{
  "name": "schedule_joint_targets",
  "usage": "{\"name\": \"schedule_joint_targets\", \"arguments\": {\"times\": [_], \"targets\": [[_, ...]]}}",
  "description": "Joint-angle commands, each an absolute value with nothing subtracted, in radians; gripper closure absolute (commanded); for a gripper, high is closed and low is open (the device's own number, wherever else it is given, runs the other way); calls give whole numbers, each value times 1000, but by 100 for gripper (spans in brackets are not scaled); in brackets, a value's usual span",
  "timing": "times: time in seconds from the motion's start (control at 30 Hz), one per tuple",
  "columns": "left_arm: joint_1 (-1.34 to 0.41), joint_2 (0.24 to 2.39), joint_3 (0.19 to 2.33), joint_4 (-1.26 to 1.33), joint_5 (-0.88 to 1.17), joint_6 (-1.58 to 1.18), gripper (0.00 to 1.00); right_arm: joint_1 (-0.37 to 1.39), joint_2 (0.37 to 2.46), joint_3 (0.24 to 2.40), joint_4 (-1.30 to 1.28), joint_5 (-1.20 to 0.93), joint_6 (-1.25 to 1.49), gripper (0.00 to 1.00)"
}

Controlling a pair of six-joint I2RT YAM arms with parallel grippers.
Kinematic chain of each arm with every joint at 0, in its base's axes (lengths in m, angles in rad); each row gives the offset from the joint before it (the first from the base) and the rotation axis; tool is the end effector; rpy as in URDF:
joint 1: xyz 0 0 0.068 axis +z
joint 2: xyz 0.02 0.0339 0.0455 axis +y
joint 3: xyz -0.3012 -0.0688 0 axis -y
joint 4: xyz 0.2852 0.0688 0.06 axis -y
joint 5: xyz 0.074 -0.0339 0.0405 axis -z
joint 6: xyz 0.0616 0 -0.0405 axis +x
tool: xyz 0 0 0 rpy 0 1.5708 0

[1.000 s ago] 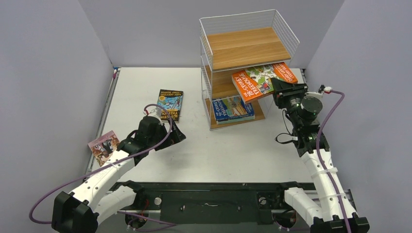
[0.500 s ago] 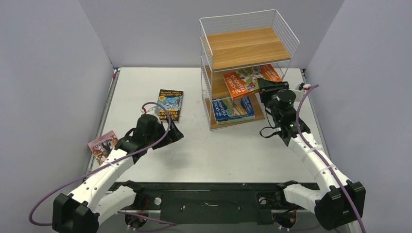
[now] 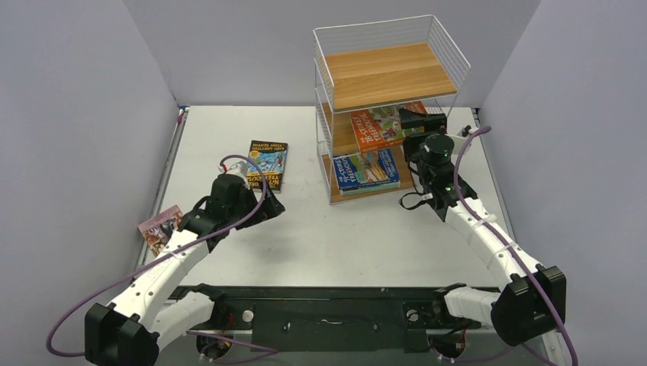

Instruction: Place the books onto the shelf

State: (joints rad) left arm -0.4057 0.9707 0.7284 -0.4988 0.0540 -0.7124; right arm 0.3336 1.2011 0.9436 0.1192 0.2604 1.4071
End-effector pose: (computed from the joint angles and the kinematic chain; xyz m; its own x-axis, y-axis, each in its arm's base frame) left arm 0.2203 -0.0982 0.2604 -0.7510 -0.3878 -0.5345 -0.0795 0.8566 -0.5098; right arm 0.3212 0.0945 0.3613 -0.0957 0.9758 -0.1964 0.1162 0.2069 0.9714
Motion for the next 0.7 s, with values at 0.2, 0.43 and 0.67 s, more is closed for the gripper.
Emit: {"name": "schedule_joint_targets", "arguments": {"times": [0.2, 0.43, 0.67], "targets": [[-383, 992, 782, -504, 78, -667, 6, 339, 1143, 1049, 65, 227, 1405, 23], [-379, 988, 749, -476, 101, -690, 7, 305, 1151, 1062, -39, 110, 1399, 21], [-377, 982, 721, -457, 118, -705, 7, 173, 1207, 1123, -172, -93, 1282, 21]]}}
